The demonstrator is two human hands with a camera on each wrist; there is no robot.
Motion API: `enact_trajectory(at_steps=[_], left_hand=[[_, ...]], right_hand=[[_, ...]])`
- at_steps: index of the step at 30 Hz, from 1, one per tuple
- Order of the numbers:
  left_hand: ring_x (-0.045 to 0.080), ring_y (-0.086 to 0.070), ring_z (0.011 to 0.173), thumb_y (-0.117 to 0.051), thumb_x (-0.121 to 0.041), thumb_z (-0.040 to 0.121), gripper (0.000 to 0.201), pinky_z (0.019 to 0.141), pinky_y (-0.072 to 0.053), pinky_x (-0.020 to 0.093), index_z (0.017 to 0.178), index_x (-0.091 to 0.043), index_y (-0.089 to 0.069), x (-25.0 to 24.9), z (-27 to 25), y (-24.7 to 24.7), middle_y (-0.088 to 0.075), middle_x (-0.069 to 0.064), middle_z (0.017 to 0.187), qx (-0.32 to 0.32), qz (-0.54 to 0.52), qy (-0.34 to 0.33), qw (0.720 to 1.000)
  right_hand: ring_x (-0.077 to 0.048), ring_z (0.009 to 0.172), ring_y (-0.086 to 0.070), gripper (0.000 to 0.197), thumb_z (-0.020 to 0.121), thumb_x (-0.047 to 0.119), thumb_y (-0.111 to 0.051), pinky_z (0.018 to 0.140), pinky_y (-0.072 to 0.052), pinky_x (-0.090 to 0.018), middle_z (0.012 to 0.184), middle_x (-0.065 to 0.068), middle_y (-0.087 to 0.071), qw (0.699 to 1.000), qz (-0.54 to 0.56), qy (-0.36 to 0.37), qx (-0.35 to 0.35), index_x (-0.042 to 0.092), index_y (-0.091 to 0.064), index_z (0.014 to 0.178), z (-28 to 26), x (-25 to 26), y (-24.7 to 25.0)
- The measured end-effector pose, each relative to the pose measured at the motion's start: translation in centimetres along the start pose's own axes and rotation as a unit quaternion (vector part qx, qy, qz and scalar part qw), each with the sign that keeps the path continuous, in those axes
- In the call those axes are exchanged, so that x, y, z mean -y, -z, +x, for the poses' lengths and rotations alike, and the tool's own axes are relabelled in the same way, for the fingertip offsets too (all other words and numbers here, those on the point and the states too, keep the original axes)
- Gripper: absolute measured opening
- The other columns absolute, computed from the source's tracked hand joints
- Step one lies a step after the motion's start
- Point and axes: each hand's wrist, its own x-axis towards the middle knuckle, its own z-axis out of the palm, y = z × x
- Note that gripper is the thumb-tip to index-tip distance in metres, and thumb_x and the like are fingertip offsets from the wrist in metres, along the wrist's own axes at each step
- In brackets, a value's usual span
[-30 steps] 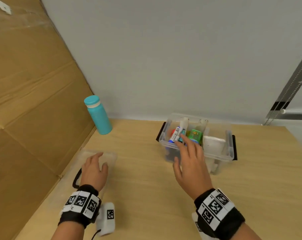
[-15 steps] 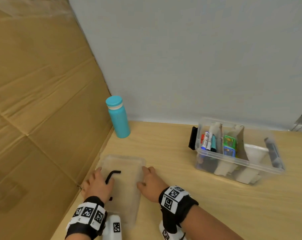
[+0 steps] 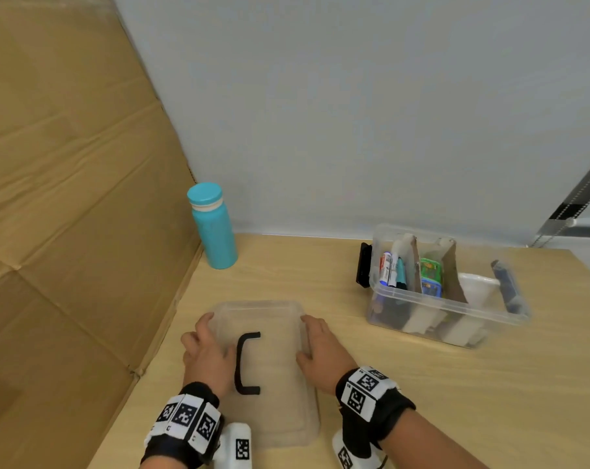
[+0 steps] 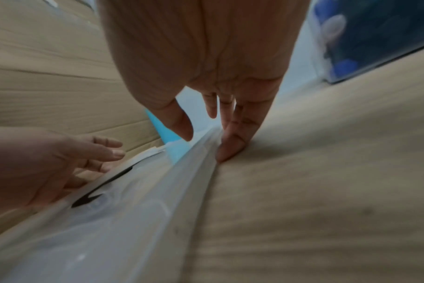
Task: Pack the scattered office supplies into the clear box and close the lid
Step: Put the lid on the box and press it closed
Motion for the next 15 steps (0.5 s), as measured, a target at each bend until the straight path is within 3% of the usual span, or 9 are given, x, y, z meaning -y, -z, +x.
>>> enact_trajectory(at_steps=[2,4,6,8,11,13,15], left_hand=[[0.028,-0.048,0.102,-0.054,-0.013,0.092,0.061,0.096,-0.041,0.042,0.142,-0.022,-0.021,-0.3,0.0,0.2,-0.031,0.015,0.133,-0.026,-0.092,-0.015,0.995],[0.028,-0.047,0.112,-0.053,-0.014,0.094,0.056,0.103,-0.037,0.042,0.142,-0.017,-0.025,-0.8,0.1,0.2,-0.032,0.017,0.138,-0.037,-0.164,-0.004,0.986],[0.027,-0.054,0.106,-0.05,-0.02,0.096,0.045,0.093,-0.045,0.041,0.137,-0.018,-0.032,-2.0,-0.4,0.2,-0.047,0.016,0.135,-0.004,-0.207,-0.008,0.978],[0.019,-0.057,0.088,-0.048,-0.021,0.097,0.035,0.072,-0.046,0.029,0.13,-0.024,-0.038,-4.2,-1.5,0.4,-0.064,0.008,0.118,0.034,-0.239,-0.079,0.967],[0.013,-0.061,0.089,-0.048,-0.017,0.097,0.037,0.07,-0.046,0.019,0.132,-0.028,-0.041,-8.8,-4.3,1.0,-0.07,0.001,0.101,0.072,-0.256,-0.245,0.932],[0.009,-0.063,0.097,-0.049,-0.018,0.096,0.041,0.078,-0.047,0.018,0.135,-0.028,-0.042,-11.6,-6.4,1.0,-0.07,0.002,0.101,0.09,-0.244,-0.33,0.907],[0.009,-0.062,0.107,-0.051,-0.024,0.095,0.043,0.086,-0.047,0.02,0.136,-0.032,-0.041,-13.9,-8.1,0.4,-0.068,0.0,0.109,0.083,-0.217,-0.376,0.897]], right_hand=[[-0.02,0.128,-0.043,0.072,0.09,0.021,-0.05,0.106,-0.039,-0.031,0.148,-0.005,-0.03,0.999,0.029,0.01,-0.027,0.021,-0.009,0.149,-0.8,-0.3,1.0],[-0.018,0.123,-0.046,0.074,0.09,0.022,-0.049,0.101,-0.043,-0.031,0.145,-0.004,-0.033,0.998,0.015,0.038,-0.048,0.025,-0.004,0.149,-1.9,-0.1,2.0],[-0.017,0.125,-0.041,0.073,0.092,0.028,-0.047,0.101,-0.044,-0.032,0.143,-0.001,-0.032,0.994,-0.029,0.072,-0.079,0.028,-0.001,0.148,-3.2,0.5,2.7],[-0.017,0.132,-0.032,0.068,0.093,0.036,-0.041,0.11,-0.036,-0.035,0.147,-0.001,-0.026,0.977,-0.092,0.105,-0.161,0.024,-0.004,0.149,-4.3,1.2,3.5],[-0.021,0.145,-0.014,0.065,0.095,0.05,-0.03,0.119,-0.014,-0.039,0.157,-0.003,-0.015,0.941,-0.157,0.123,-0.272,0.021,-0.009,0.15,-5.7,2.0,6.7],[-0.022,0.141,-0.026,0.06,0.096,0.051,-0.029,0.119,-0.018,-0.043,0.15,-0.004,-0.033,0.926,-0.172,0.143,-0.305,0.018,-0.023,0.146,-6.6,2.1,9.9],[-0.019,0.111,-0.052,0.045,0.095,0.049,-0.033,0.104,-0.038,-0.041,0.116,-0.001,-0.057,0.915,-0.168,0.156,-0.334,0.018,-0.044,0.125,-7.7,1.9,13.4]])
